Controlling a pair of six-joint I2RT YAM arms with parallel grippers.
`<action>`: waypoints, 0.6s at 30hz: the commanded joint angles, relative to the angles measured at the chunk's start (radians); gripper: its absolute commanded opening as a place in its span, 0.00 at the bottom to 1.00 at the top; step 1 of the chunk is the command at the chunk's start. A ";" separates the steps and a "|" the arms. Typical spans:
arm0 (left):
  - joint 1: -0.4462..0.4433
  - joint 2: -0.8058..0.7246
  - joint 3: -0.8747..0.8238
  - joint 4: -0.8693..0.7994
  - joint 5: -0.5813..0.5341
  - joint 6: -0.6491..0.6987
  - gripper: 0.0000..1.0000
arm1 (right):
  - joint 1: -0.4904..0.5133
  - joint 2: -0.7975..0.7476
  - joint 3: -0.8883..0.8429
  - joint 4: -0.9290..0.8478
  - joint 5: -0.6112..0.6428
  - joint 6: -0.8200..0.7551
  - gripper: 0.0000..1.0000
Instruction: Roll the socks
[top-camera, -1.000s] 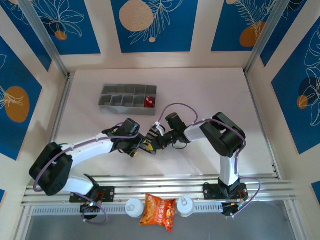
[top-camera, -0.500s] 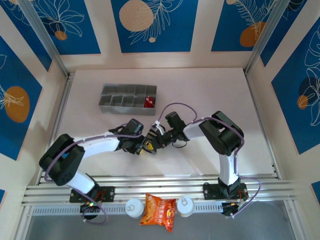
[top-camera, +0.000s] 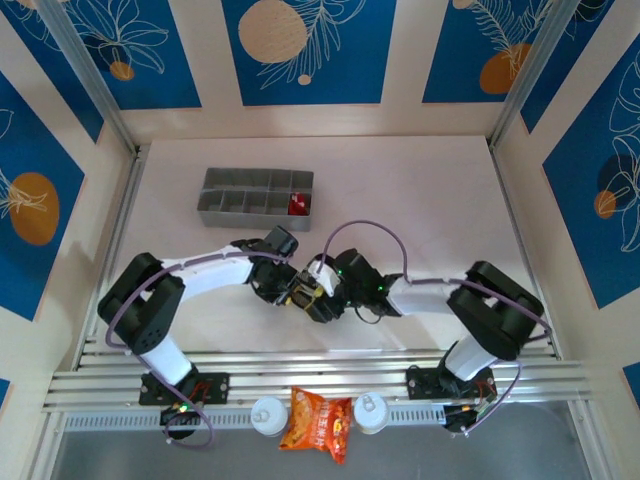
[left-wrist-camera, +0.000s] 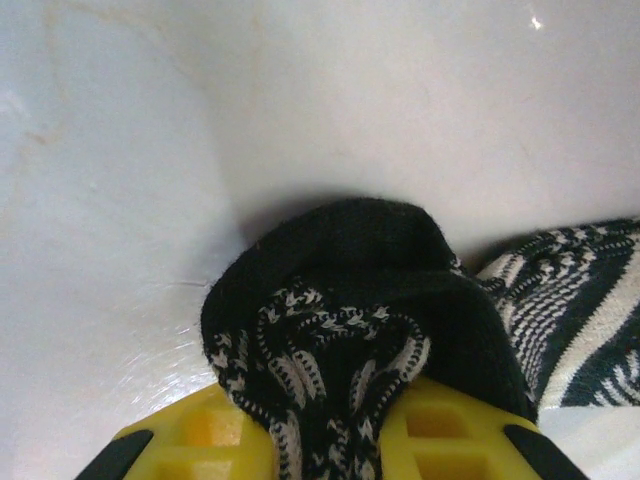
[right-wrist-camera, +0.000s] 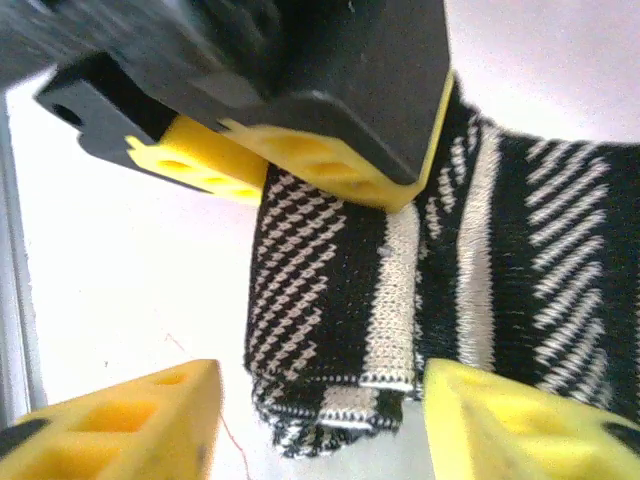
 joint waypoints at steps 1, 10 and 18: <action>-0.017 0.067 -0.006 -0.201 0.008 0.004 0.09 | 0.082 -0.073 -0.032 0.051 0.256 -0.115 0.64; -0.016 0.100 0.030 -0.221 0.030 0.017 0.08 | 0.224 -0.011 0.022 0.049 0.511 -0.202 0.65; -0.016 0.099 0.019 -0.184 0.064 -0.004 0.08 | 0.243 0.099 0.088 0.034 0.539 -0.191 0.53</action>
